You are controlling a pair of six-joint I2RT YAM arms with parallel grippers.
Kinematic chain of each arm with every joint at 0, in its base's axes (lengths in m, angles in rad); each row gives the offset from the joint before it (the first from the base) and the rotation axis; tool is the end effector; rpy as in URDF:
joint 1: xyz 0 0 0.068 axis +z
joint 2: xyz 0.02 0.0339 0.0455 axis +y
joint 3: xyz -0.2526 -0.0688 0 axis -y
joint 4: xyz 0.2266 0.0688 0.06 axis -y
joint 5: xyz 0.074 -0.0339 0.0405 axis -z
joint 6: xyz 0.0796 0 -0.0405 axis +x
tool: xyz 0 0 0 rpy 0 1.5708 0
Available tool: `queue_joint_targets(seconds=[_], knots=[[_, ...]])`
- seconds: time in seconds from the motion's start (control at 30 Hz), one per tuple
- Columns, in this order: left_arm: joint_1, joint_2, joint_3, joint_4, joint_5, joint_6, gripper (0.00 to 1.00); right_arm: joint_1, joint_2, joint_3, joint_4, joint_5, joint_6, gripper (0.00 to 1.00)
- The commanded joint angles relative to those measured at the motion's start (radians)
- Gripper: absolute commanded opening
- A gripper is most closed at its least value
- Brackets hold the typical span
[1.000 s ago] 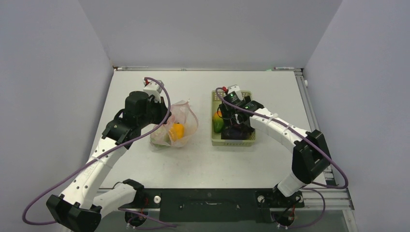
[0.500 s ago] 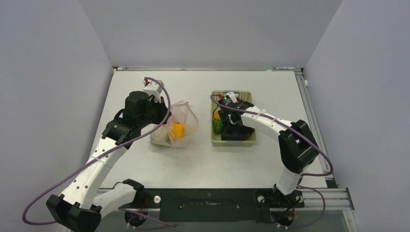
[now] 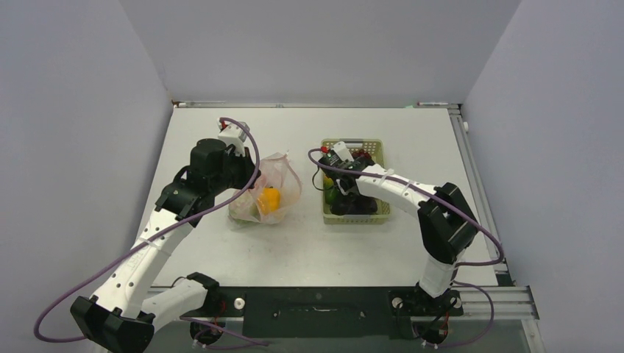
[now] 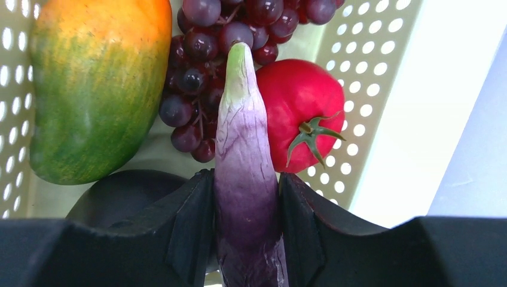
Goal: Place the food in the zip-top bag and seal the zipper
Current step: Pick up the fake vegetable from the bin, then place the fake vegetable in the zipper food storage bag.
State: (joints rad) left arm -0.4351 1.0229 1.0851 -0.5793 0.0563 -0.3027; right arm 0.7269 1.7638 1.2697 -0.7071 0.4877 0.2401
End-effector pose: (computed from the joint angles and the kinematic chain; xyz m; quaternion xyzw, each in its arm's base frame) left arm 0.2196 -0.1070 0.3272 0.0713 0.8612 -0.2039 0.4600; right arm 0.2852 0.2038 0.1722 -0.1868 0.9365 -0.1272 0.2682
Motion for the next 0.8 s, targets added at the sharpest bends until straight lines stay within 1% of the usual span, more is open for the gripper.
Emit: queue_joint_targets(seconds=[0.0, 0.13, 0.4, 0.53, 0.77], knots=[[0.004, -0.011, 0.001, 0.043, 0.001, -0.001, 0.00, 0.035, -0.043, 0.073, -0.045, 0.128, 0.025, 0.23], [0.004, -0.011, 0.001, 0.043, 0.000, -0.001, 0.00, 0.059, -0.078, 0.106, -0.060, 0.151, 0.040, 0.18], [0.004, -0.011, 0.001, 0.043, -0.001, -0.003, 0.00, 0.108, -0.183, 0.166, -0.020, 0.076, 0.059, 0.17], [0.004, -0.011, 0.000, 0.043, -0.001, -0.003, 0.00, 0.131, -0.244, 0.186, 0.022, 0.002, 0.080, 0.16], [0.004, -0.011, 0.000, 0.045, -0.003, -0.005, 0.00, 0.177, -0.332, 0.164, 0.174, -0.156, 0.144, 0.16]])
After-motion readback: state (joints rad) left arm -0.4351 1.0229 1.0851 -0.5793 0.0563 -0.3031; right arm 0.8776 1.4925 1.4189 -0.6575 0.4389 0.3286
